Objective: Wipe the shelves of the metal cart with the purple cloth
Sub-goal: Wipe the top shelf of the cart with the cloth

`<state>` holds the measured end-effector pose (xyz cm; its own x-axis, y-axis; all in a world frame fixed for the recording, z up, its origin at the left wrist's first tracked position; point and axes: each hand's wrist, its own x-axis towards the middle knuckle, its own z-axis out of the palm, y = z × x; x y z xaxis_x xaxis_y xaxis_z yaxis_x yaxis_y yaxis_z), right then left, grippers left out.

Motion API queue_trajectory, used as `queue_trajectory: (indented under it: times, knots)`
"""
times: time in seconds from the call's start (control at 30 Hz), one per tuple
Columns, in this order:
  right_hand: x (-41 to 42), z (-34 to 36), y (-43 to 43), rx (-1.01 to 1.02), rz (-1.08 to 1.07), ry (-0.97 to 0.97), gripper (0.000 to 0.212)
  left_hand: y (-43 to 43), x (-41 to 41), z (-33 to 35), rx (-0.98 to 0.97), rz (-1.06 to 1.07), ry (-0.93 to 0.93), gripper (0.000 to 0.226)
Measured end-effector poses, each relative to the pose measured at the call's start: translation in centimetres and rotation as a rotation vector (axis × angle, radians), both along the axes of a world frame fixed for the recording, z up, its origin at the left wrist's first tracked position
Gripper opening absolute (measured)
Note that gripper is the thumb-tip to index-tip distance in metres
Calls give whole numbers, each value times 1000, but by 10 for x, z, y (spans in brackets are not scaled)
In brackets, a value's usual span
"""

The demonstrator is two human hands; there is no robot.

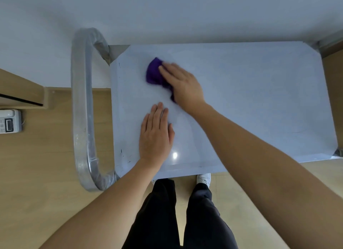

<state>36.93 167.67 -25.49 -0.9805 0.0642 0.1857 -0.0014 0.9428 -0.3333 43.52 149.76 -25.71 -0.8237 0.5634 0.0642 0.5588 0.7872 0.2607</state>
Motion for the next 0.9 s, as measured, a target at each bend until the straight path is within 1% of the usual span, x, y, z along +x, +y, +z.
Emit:
queue_trajectory:
  times: [0.07,0.13,0.17,0.2,0.23,0.27,0.3,0.37,0.4,0.43,0.47,0.5,0.6,0.63,0.67,0.7,0.73,0.77,0.83,0.87,0.9]
  knots:
    - [4,1,29,-5,-270,1,72,1,0,-1,7,-3,2,47]
    - [-1,6,38,-77,-585,-78,73,5,-1,-1,8,3,12,46]
    - [-8,9,31,-101,-691,-120,73,6,-1,-1,6,4,14,46]
    - [-16,13,17,-105,-730,-152,71,6,-1,-1,7,5,12,46]
    - [-25,16,-1,-107,-675,-162,69,6,-1,-1,8,4,8,45]
    - [-33,17,-21,-118,-539,-141,66,6,-1,-1,10,3,6,45]
    - [-40,15,-39,-134,-357,-119,64,6,-2,-1,13,2,7,43]
    - [-43,12,-64,-84,2,-142,61,4,-2,-2,27,3,34,39]
    - [-42,12,-65,-59,104,-158,60,3,-2,-2,31,7,40,39]
    - [-41,13,-59,-50,128,-158,60,3,-2,-1,31,9,32,40]
    - [-39,12,-50,-60,83,-141,60,3,-1,0,30,9,16,42]
    - [-37,11,-39,-78,-8,-117,62,3,-1,1,30,7,3,44]
    - [-34,9,-18,-147,-380,-107,67,6,-1,0,31,-1,-10,45]
    - [-38,8,-21,-153,-476,-119,67,6,-2,0,37,-2,-9,44]
    - [-44,10,-31,-141,-527,-121,67,6,-4,-1,46,-3,-7,44]
    - [-49,10,-43,-121,-512,-97,64,6,-5,-1,55,-4,-5,42]
    - [-51,10,-56,-109,-437,-58,60,5,-6,-2,62,-7,0,41]
    - [-51,8,-66,-99,-306,-29,57,3,-6,-2,67,-12,6,39]
    - [-45,2,-69,-72,-12,-42,54,1,-7,-3,72,-15,8,37]
    - [-43,1,-59,-80,55,-46,54,1,-7,-3,73,-13,0,38]
    - [-39,0,-45,-101,45,-27,55,1,-8,-3,75,-10,-6,39]
